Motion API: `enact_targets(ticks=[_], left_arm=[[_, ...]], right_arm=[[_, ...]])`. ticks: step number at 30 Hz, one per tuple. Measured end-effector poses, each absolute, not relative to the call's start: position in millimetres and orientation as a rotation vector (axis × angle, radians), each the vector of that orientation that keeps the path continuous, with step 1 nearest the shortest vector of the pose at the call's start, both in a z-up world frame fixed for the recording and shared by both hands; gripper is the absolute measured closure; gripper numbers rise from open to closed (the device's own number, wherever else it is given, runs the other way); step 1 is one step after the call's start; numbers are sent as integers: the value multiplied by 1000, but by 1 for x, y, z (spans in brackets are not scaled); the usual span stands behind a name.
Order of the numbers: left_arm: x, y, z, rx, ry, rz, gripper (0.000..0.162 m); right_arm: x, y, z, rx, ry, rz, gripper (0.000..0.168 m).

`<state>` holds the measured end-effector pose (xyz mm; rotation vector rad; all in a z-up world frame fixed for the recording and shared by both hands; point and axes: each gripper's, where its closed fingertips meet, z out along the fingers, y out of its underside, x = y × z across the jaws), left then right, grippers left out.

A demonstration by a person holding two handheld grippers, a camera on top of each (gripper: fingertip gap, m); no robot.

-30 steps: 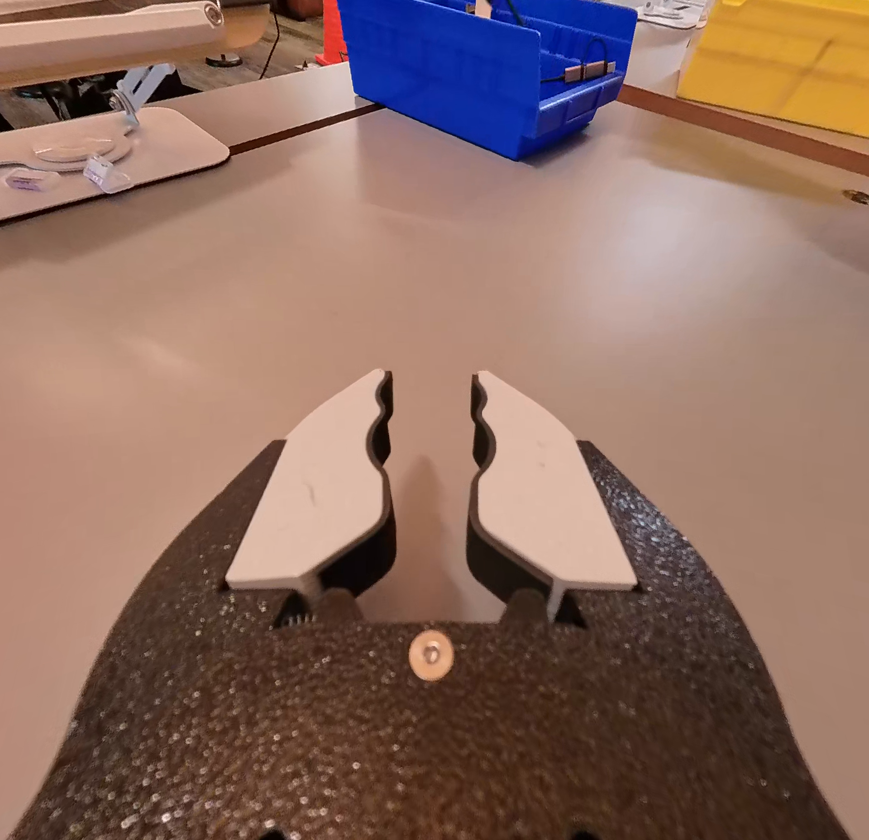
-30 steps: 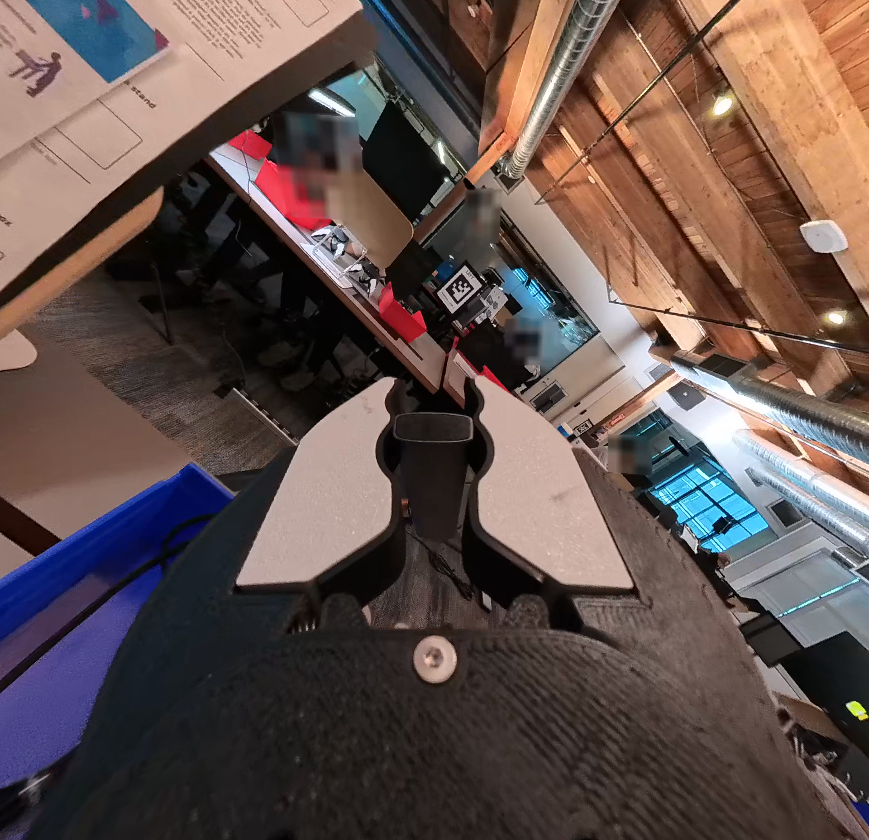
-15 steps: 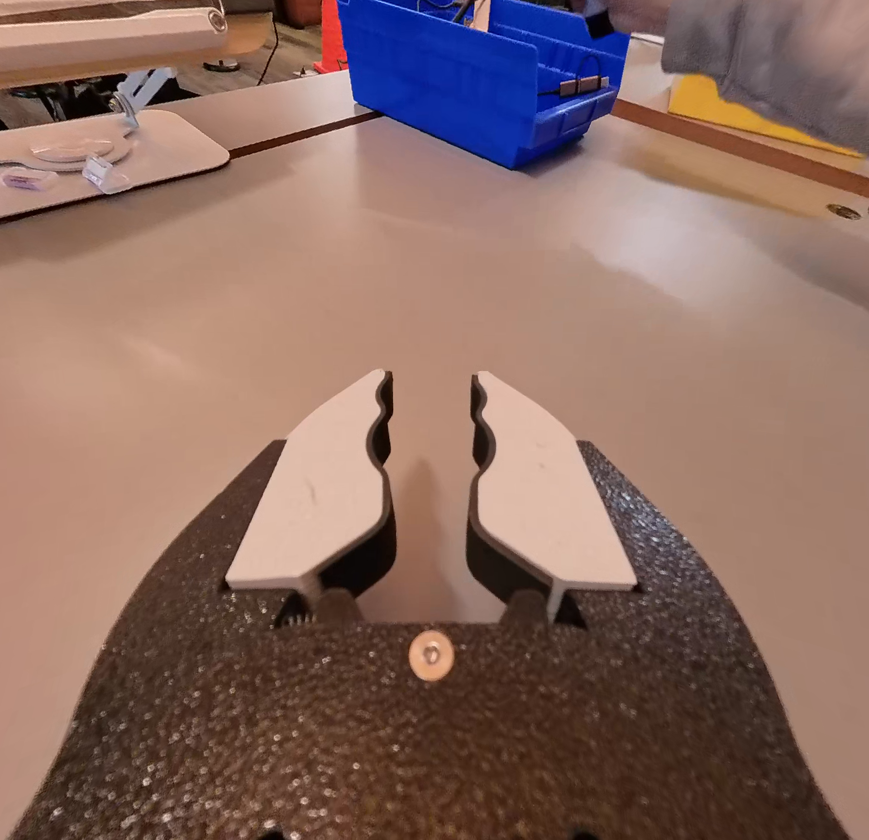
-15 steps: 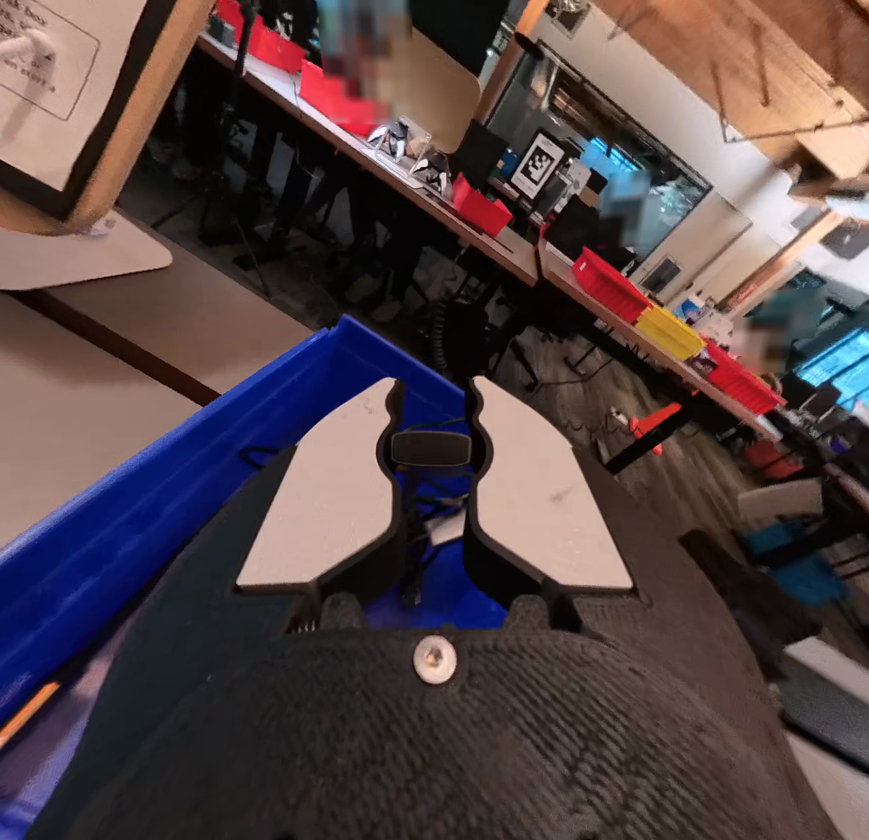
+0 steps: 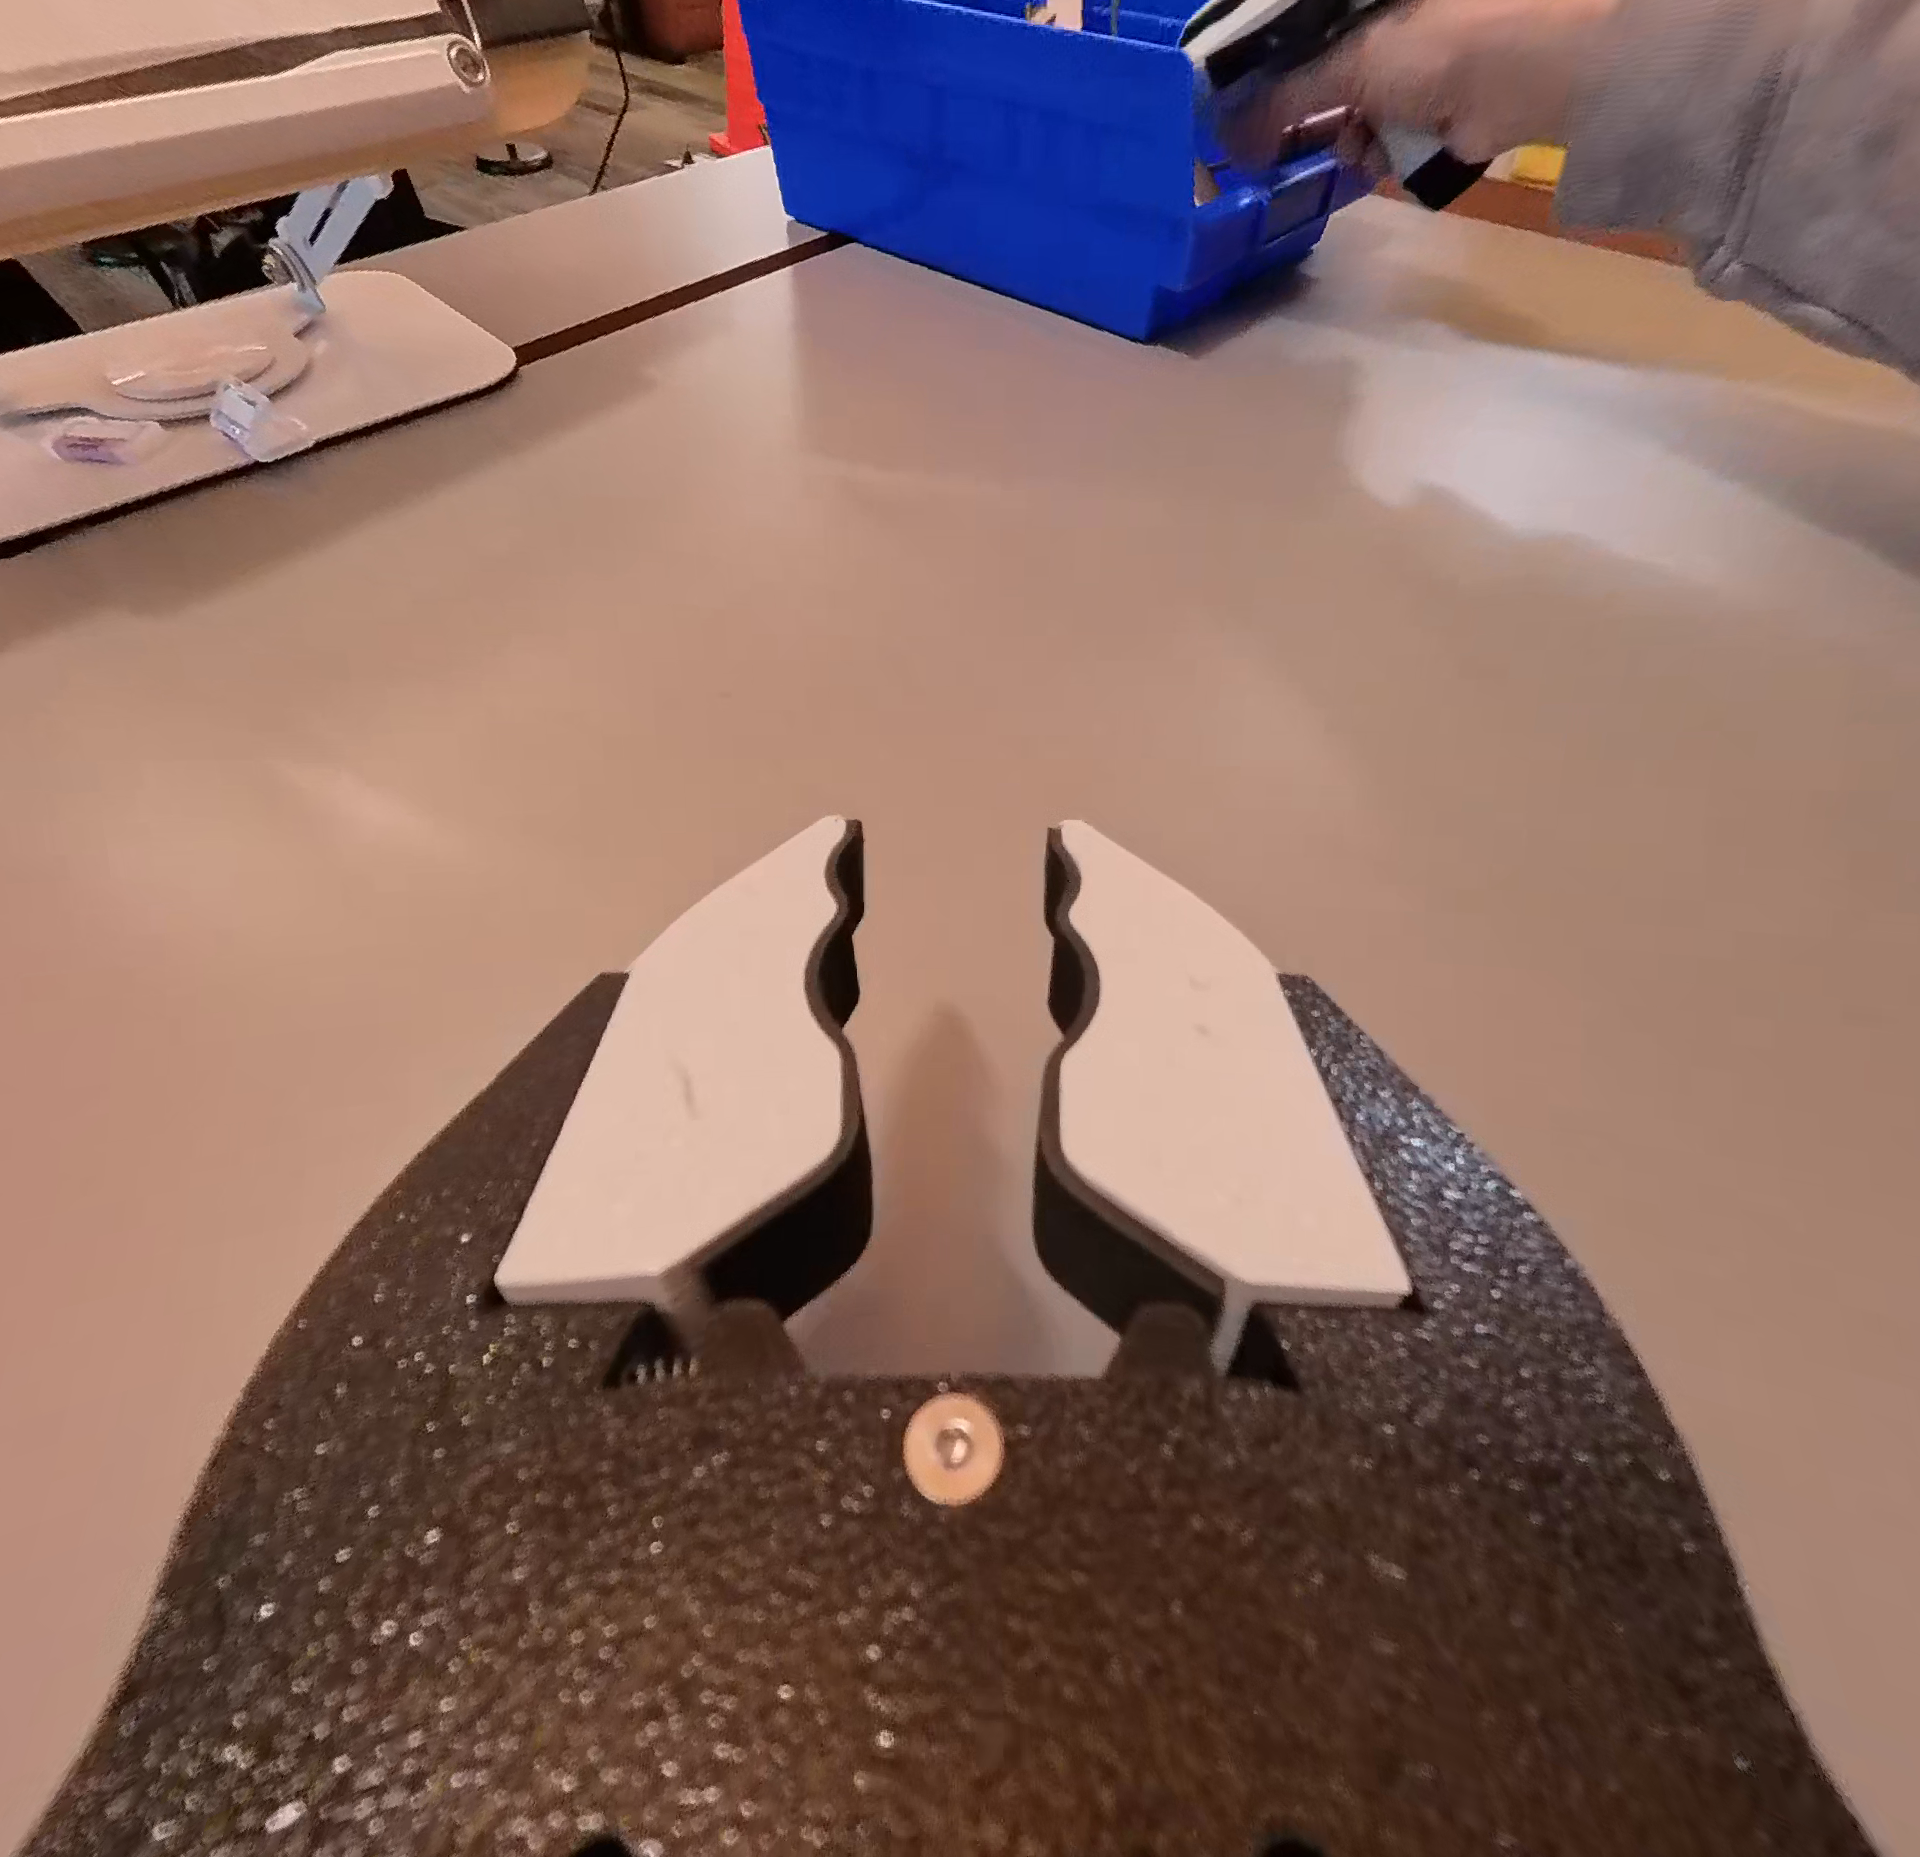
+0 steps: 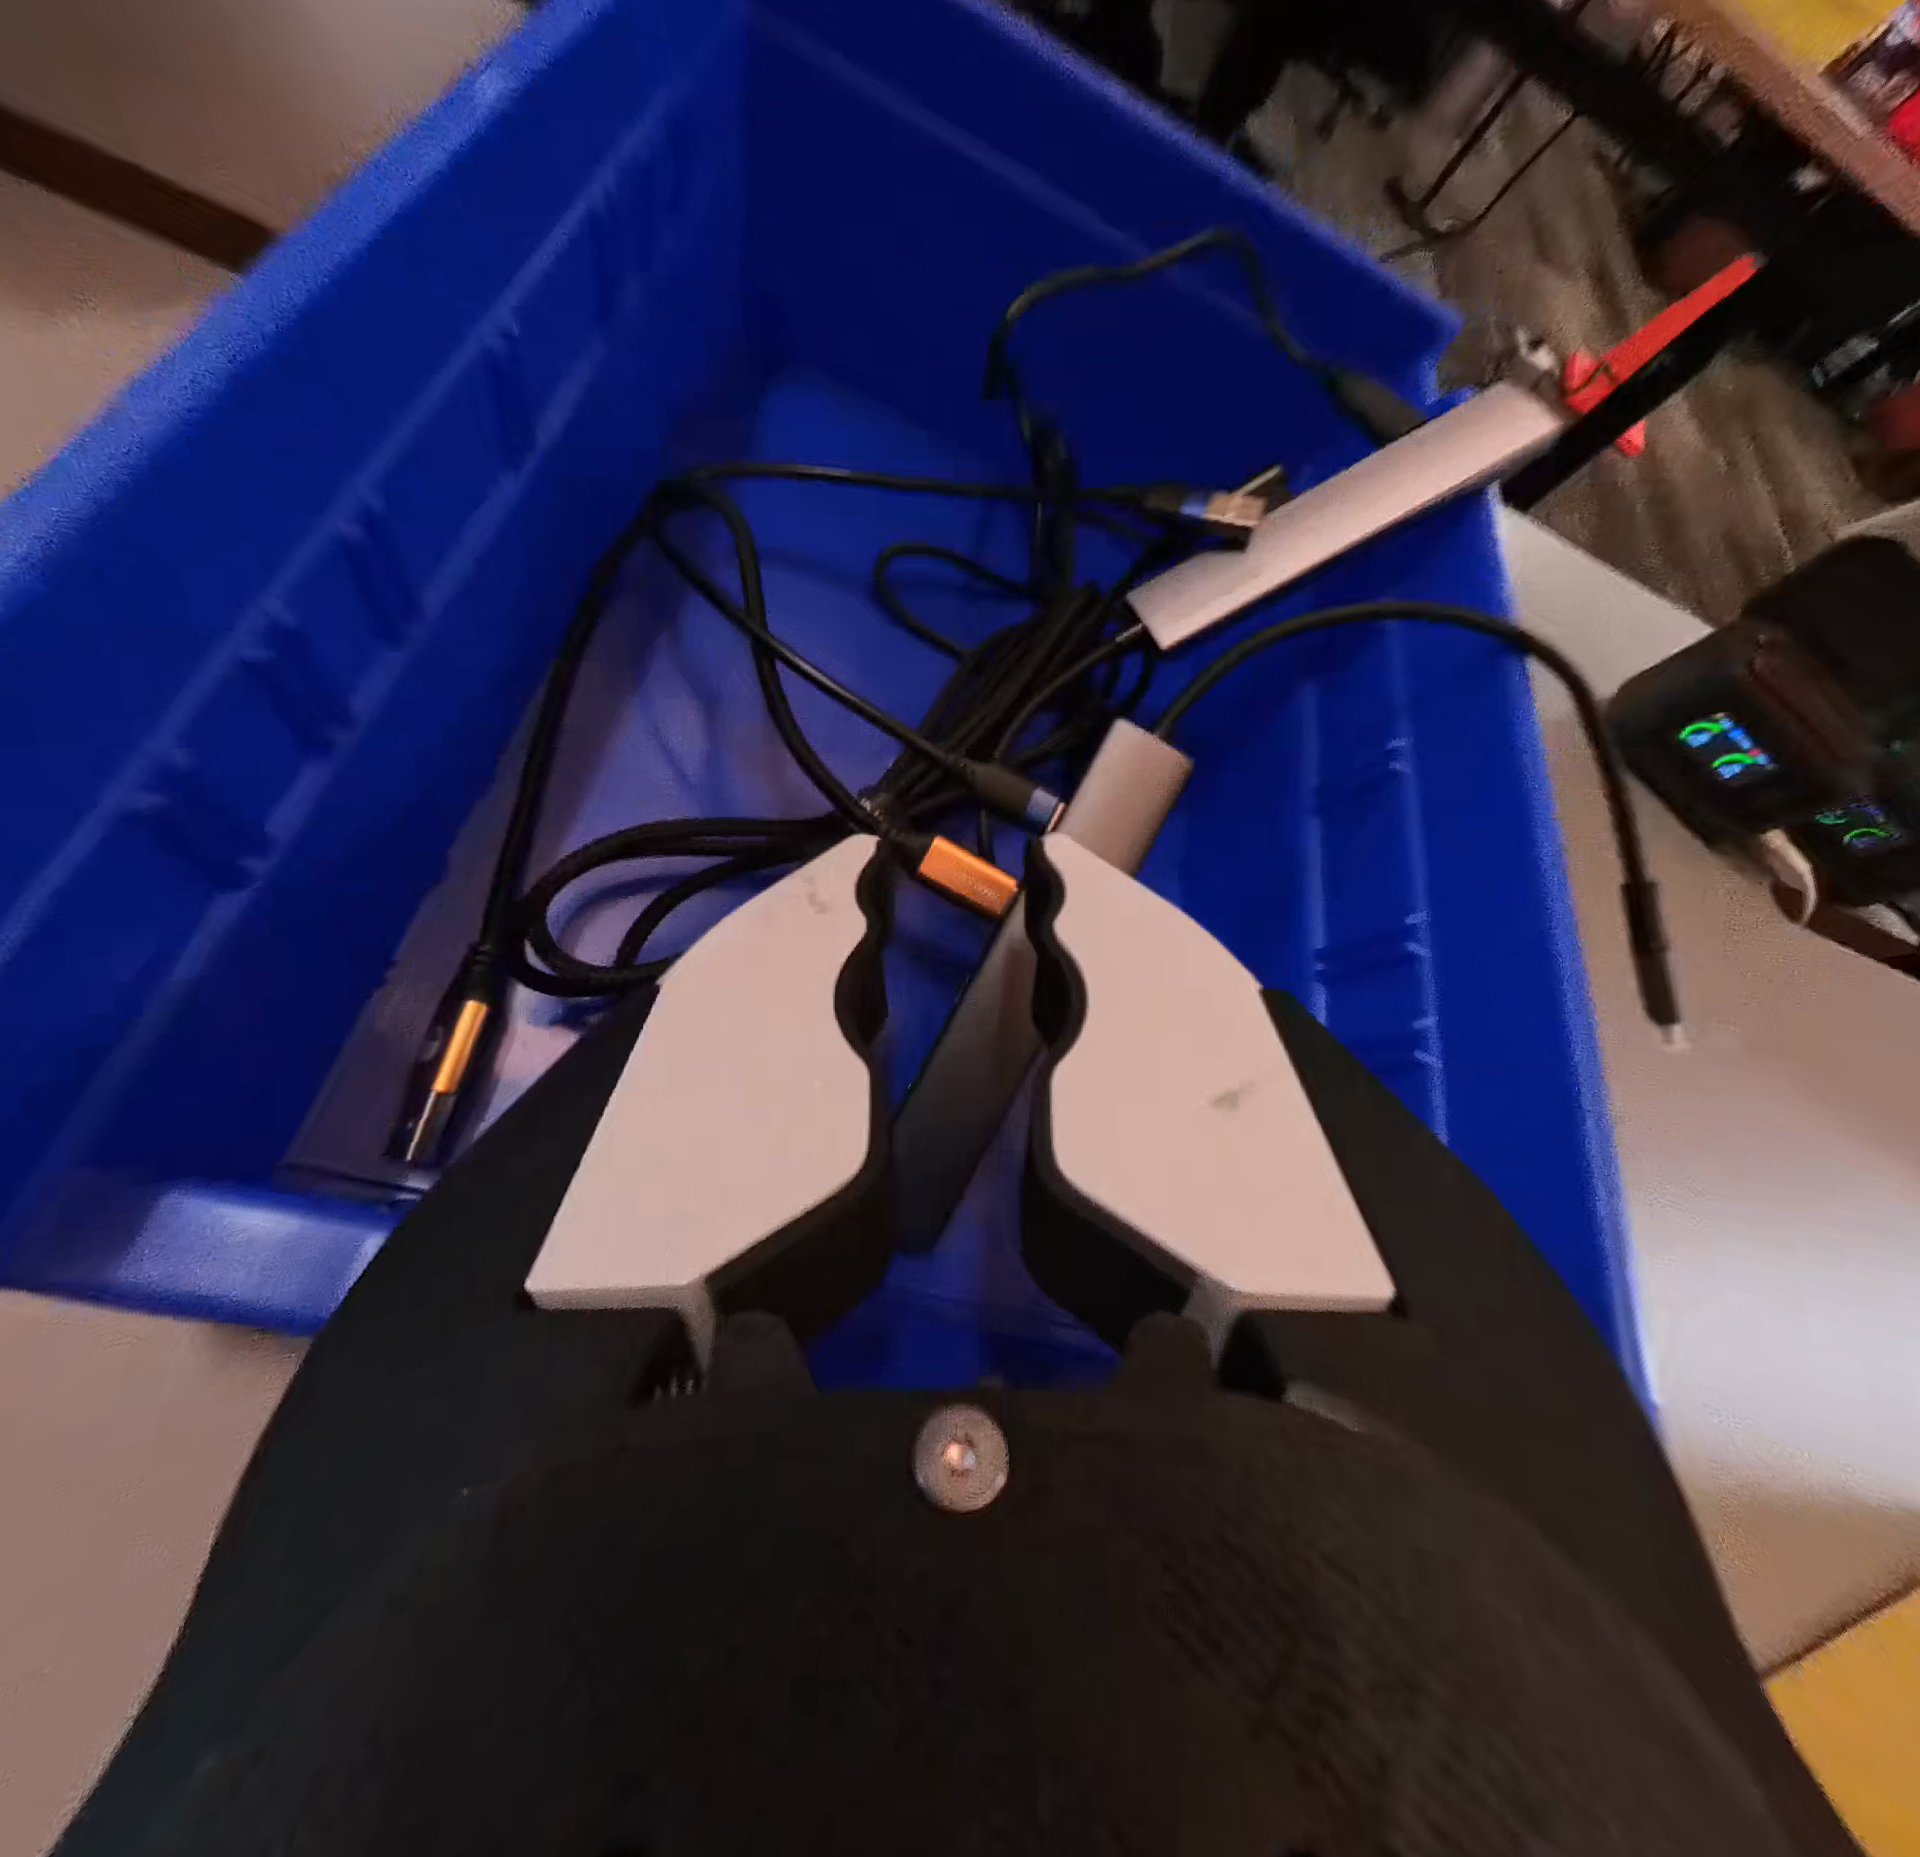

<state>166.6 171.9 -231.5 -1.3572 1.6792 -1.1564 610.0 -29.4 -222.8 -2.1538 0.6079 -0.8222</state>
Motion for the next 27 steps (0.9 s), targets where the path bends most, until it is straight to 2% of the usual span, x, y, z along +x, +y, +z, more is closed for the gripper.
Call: enact_targets(ticks=[7, 10, 16, 18, 20, 25, 27], left_arm=[[171, 171, -240, -1384, 1716, -1067, 119], [195, 158, -242, -1427, 1723, -1064, 109], [314, 86, -203, -1485, 1687, -1198, 84], [365, 64, -190, -1504, 1689, -1158, 70], [418, 46, -180, -1534, 1672, -1107, 62], [524, 23, -192, -1631, 1631, -930, 68], [545, 26, -208, -1692, 1623, -843, 85]], right_arm=[[539, -61, -166, -1924, 640, -668, 118], [486, -86, -167, -1817, 694, -593, 106], [422, -122, -186, -1734, 775, -605, 80], [421, -128, -176, -1660, 772, -631, 79], [425, -135, -165, -1635, 769, -661, 77], [428, -140, -161, -1621, 755, -608, 80], [429, -141, -161, -1601, 760, -586, 84]])
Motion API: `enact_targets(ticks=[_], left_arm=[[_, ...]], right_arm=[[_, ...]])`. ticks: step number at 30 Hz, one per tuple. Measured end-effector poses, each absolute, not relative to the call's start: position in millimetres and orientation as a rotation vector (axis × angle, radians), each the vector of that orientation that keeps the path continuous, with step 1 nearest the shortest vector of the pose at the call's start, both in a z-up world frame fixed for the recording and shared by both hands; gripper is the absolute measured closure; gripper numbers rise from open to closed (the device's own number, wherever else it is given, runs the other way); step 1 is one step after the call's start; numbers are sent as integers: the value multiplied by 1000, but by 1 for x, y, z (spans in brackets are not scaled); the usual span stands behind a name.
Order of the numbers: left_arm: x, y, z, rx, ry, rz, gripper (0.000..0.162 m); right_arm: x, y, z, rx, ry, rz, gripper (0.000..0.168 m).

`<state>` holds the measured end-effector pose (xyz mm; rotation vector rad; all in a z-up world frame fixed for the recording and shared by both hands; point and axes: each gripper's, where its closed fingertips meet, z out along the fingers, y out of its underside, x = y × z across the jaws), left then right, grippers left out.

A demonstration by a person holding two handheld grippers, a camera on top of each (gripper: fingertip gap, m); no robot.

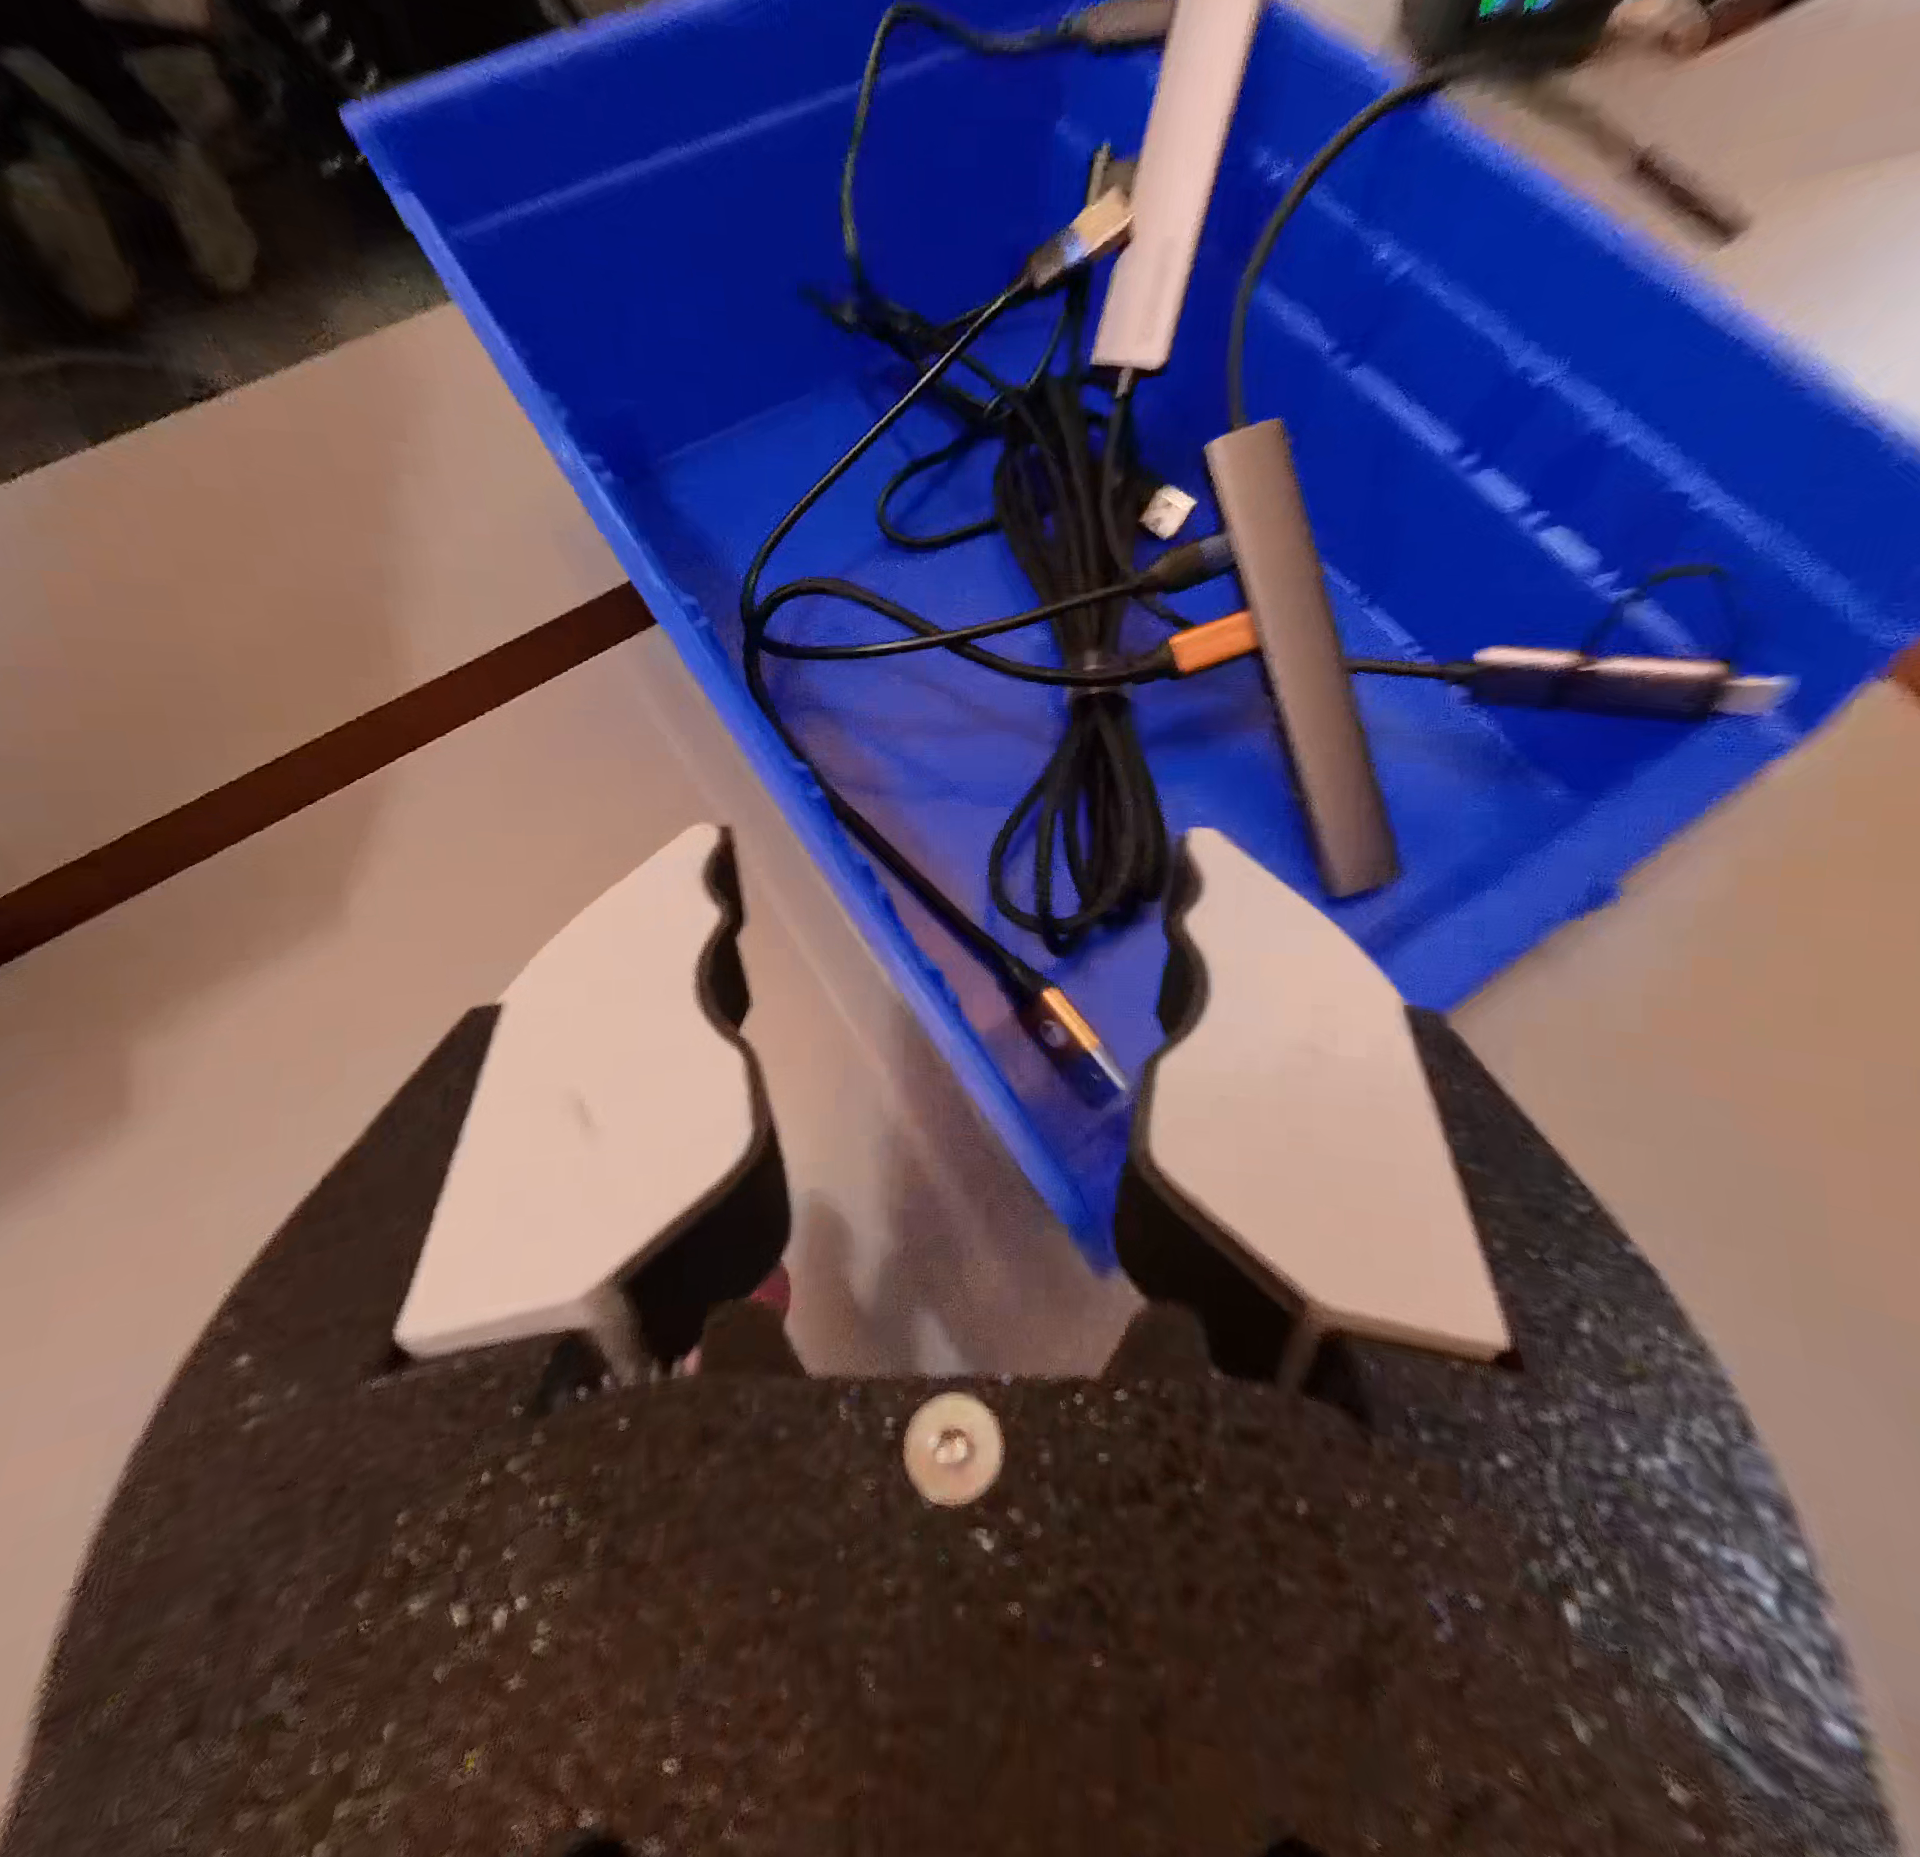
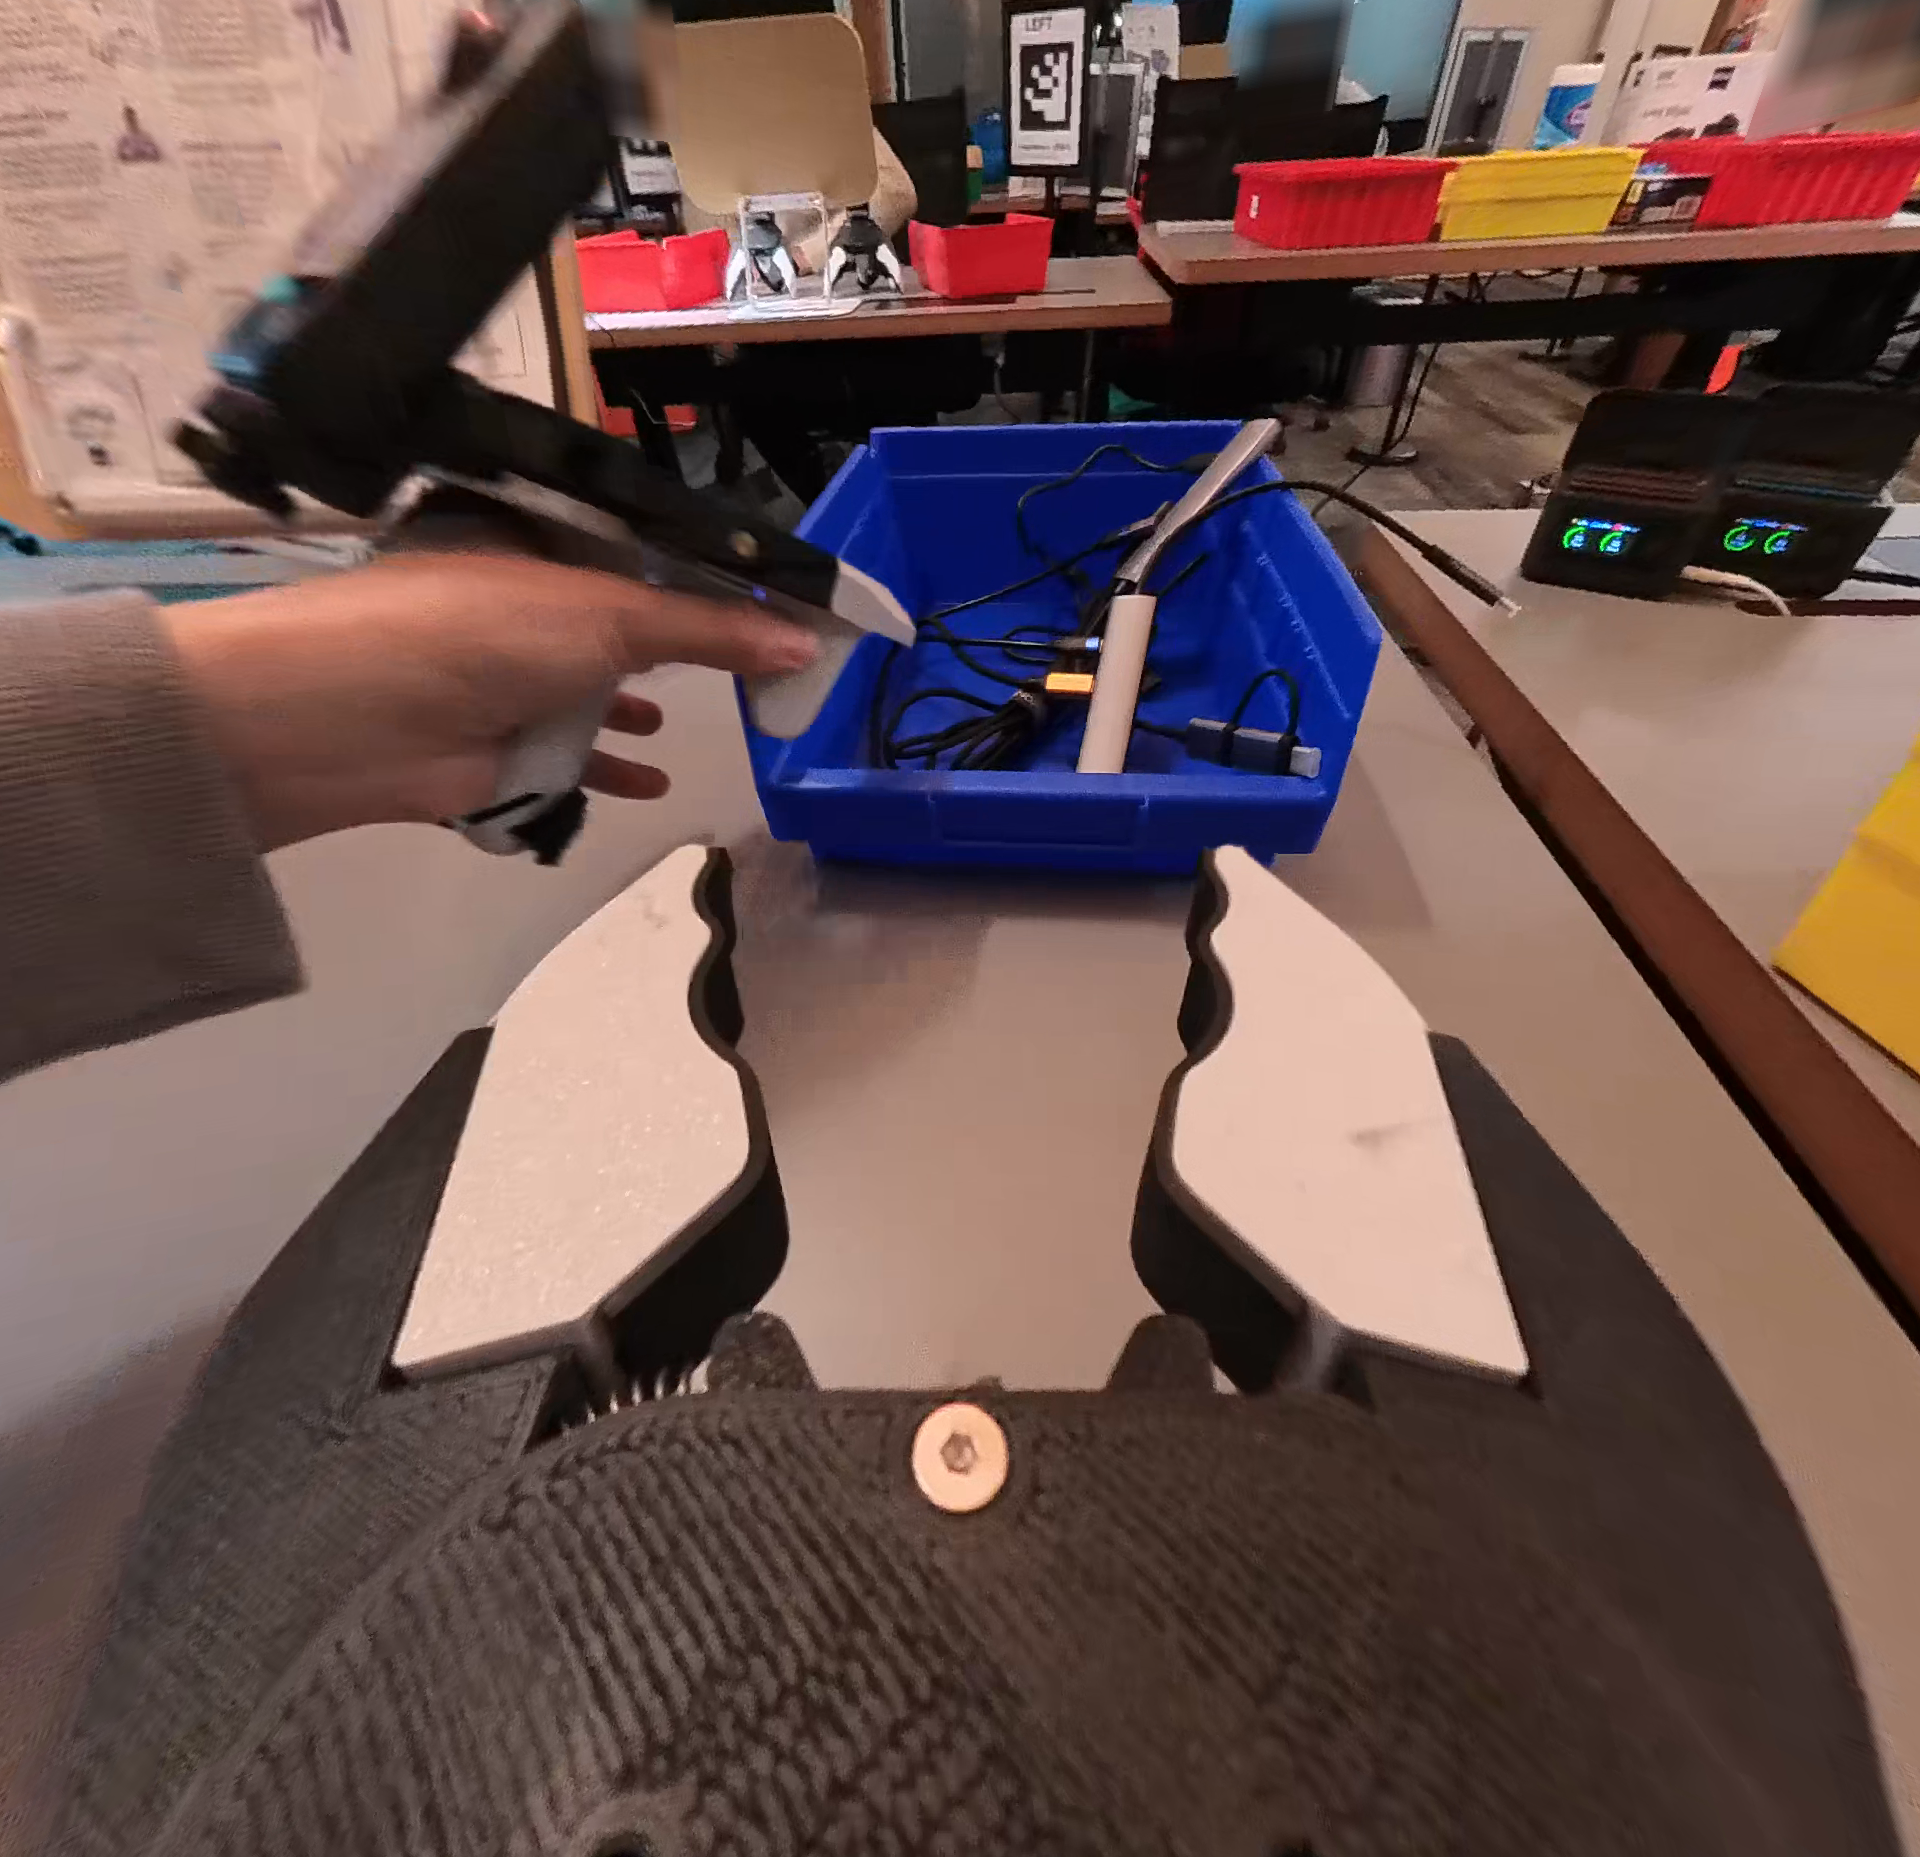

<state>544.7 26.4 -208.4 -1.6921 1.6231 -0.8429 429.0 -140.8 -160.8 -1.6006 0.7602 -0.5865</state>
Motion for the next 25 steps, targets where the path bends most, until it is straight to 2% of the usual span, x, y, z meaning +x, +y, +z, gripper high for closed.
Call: enact_targets(ticks=[3, 6, 8, 10, 17, 21, 25], left_arm=[[552, 40, -232, -1745, 1642, -740, 124], [541, 65, -230, -1682, 1601, -719, 141], [516, 77, -230, -1635, 1643, -753, 145], [477, 93, -229, -1576, 1708, -748, 154], [274, 150, -229, -1418, 1902, -895, 155], [145, 191, -229, -1495, 1878, -898, 156], [28, 236, -228, -1645, 1747, -843, 157]], right_arm=[[427, -141, -158, -1589, 752, -567, 88], [421, -141, -152, -1626, 685, -593, 95], [413, -141, -148, -1687, 620, -611, 103], [405, -143, -139, -1720, 574, -623, 103], [364, -128, -71, -1513, 488, -566, 105], [338, -84, -75, -1552, 435, -506, 97], [288, 2, -94, -1618, 354, -269, 90]])
